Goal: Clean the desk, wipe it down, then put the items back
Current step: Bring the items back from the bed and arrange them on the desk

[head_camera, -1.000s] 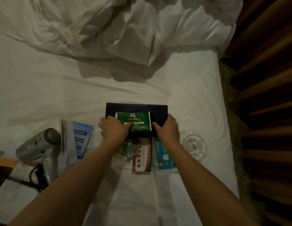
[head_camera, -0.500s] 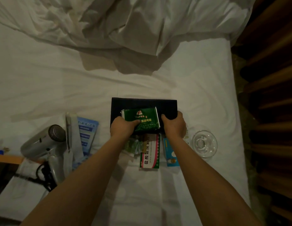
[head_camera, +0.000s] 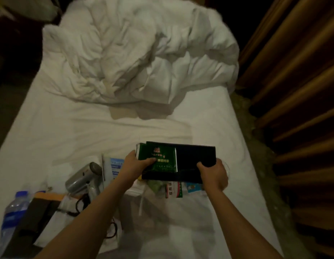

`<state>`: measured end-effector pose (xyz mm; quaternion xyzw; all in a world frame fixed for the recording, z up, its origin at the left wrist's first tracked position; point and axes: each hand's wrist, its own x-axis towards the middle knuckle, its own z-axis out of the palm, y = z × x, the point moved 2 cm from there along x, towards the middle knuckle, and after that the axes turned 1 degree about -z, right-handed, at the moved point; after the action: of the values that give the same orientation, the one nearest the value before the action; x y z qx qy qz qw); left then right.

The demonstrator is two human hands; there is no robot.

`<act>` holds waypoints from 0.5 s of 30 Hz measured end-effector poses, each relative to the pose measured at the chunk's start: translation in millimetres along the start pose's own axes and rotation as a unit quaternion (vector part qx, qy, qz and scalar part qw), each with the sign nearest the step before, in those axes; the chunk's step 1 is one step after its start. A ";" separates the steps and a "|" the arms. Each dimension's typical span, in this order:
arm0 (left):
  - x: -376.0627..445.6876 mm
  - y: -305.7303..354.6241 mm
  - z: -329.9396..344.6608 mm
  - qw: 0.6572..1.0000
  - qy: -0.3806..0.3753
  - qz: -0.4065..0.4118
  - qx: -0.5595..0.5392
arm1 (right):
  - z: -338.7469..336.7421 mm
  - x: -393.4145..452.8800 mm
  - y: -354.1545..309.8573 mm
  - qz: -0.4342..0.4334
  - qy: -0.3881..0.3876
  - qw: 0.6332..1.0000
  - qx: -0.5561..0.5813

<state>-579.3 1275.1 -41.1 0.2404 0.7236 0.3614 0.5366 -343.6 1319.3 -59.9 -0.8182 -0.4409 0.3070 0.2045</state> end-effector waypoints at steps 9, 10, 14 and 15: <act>-117.4 55.0 33.9 0.980 -0.142 0.118 0.075 | -144.7 -131.3 80.9 0.151 0.143 0.974 0.088; -131.4 55.7 45.0 0.975 -0.158 0.129 0.088 | -159.6 -145.8 94.5 0.163 0.163 0.968 0.099; -201.7 53.3 103.7 0.951 -0.239 0.159 0.118 | -226.3 -210.3 155.5 0.200 0.240 0.938 0.148; -223.7 51.5 120.0 0.943 -0.264 0.164 0.123 | -244.5 -229.9 170.4 0.209 0.256 0.930 0.159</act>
<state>-398.3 1174.4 114.4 0.5068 0.5454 0.2765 0.6077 -172.3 1019.1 88.9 -0.8995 -0.1381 0.1885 0.3691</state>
